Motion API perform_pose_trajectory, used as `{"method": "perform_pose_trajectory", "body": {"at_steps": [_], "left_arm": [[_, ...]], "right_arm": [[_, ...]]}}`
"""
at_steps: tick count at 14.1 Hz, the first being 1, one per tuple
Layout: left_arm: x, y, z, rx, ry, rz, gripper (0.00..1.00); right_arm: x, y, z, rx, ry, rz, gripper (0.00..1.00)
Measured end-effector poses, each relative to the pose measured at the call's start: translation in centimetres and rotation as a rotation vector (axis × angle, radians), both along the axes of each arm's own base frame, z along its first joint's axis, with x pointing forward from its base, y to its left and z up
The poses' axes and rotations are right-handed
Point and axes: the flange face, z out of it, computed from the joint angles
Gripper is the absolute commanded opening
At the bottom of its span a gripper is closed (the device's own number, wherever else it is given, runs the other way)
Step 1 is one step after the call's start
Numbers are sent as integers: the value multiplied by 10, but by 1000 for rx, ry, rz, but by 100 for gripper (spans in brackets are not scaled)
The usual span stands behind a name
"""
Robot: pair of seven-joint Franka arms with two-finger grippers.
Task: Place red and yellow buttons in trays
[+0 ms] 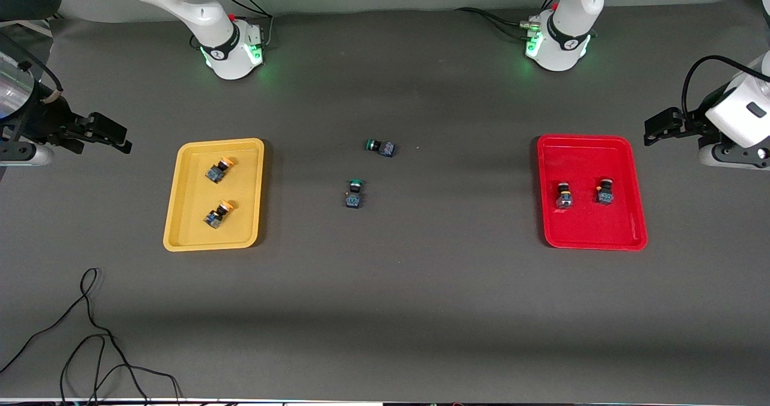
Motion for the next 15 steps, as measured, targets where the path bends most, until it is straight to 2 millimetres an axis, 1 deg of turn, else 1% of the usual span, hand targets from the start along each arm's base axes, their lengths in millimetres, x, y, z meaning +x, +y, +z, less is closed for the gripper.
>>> {"method": "perform_pose_trajectory", "body": {"at_steps": [3, 9, 12, 15], "left_arm": [[-1, -1, 1, 0, 6, -1, 100], [-1, -3, 1, 0, 6, -5, 100], [-1, -3, 1, 0, 7, -5, 100], [-1, -3, 1, 0, 7, -5, 100]], "right_arm": [[4, 0, -1, -1, 1, -18, 100], [5, 0, 1, -1, 0, -18, 100], [7, 0, -4, -4, 8, -18, 100], [9, 0, -5, -5, 9, -18, 100]]}}
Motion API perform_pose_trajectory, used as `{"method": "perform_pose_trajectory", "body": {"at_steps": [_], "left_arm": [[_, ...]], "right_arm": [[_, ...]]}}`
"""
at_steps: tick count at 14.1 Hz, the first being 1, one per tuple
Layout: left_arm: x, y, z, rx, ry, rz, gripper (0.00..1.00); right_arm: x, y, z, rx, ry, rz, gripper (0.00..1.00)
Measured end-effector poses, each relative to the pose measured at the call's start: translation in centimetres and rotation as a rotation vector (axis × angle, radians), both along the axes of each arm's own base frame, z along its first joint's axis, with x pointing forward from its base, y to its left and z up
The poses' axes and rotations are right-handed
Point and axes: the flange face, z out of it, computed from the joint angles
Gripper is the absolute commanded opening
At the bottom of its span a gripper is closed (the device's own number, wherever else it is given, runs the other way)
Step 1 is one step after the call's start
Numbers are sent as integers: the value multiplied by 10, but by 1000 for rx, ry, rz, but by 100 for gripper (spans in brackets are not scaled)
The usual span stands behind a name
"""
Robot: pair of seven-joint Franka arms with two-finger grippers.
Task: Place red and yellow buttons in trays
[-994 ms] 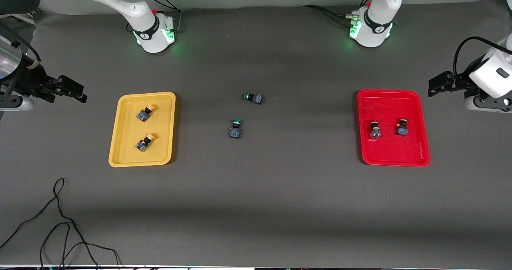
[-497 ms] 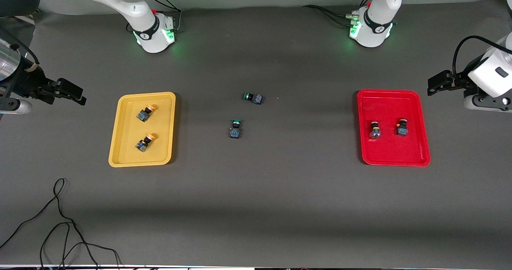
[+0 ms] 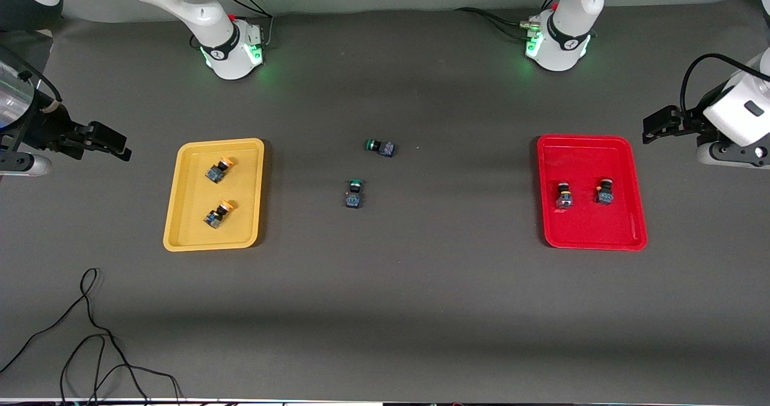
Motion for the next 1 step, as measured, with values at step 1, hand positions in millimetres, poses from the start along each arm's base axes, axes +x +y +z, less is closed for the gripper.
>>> {"method": "perform_pose_trajectory", "body": {"at_steps": [1], "left_arm": [[0, 0, 0, 0, 0, 0, 100]], "right_arm": [[0, 0, 1, 0, -1, 0, 100]]}}
